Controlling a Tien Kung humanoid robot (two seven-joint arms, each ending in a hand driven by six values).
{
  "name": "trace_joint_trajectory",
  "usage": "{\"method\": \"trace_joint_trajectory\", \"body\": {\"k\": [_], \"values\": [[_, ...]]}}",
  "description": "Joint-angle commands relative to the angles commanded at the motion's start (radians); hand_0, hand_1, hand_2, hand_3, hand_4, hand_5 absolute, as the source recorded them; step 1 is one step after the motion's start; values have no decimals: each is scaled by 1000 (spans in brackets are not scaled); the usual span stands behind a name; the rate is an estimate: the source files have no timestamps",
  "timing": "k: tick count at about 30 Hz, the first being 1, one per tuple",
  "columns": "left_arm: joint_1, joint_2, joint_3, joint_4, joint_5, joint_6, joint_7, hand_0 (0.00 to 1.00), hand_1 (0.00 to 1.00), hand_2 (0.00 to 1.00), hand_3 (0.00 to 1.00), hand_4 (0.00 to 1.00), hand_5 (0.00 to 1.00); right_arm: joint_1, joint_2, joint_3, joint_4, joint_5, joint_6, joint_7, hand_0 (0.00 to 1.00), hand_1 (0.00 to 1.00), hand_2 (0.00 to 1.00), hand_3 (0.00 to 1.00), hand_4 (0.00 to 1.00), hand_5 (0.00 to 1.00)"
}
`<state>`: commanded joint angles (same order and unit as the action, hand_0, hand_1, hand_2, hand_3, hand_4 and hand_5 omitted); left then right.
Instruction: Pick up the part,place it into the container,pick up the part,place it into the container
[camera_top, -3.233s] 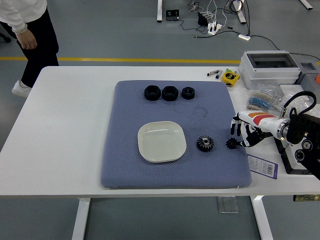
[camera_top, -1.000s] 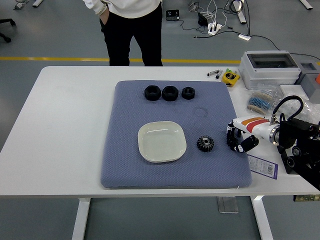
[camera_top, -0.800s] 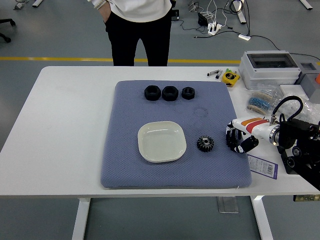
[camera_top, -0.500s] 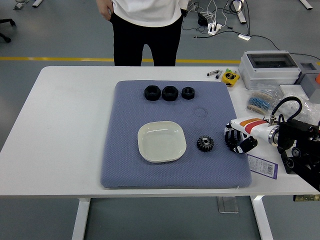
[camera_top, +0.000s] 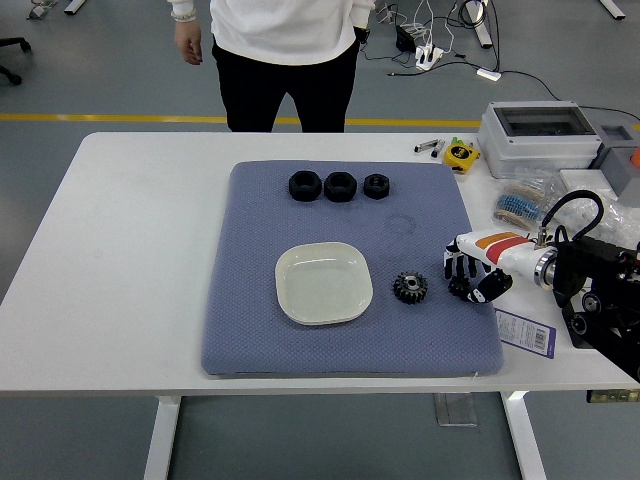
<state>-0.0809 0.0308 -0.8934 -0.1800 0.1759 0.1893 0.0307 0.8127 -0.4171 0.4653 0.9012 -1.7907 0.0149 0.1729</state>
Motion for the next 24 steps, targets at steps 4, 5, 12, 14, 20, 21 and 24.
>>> {"method": "trace_joint_trajectory", "body": {"k": [4,5,12,14,20,21,24], "values": [[-1,0,-2,0,0,0,-1,758,701,741,586,682,619,1,-2,6,8,4,1,-2,277,372,433,486,937,2],[-2,0,-2,0,0,0,-1,758,701,741,586,682,619,1,-2,8,10,6,1,-2,277,372,433,486,937,2],[-5,0,0,0,-2,-1,-2,759,702,740,586,682,619,5,5,-1,-6,4,16,-20,278,369,432,486,934,2],[-5,0,-2,0,-3,-1,-2,759,700,739,586,681,618,4,5,-1,-9,3,16,-22,272,368,432,490,928,2],[-7,0,-2,0,-4,0,-2,759,700,739,586,682,618,9,11,-1,-19,4,31,-34,233,355,425,481,921,2],[-8,0,-2,0,-3,0,-2,759,700,739,586,682,618,10,12,-2,-19,3,33,-35,233,355,425,481,921,2],[-8,0,0,0,-5,0,-2,759,700,739,586,682,618,12,13,-6,-20,1,59,-41,233,355,425,481,921,2]]}}
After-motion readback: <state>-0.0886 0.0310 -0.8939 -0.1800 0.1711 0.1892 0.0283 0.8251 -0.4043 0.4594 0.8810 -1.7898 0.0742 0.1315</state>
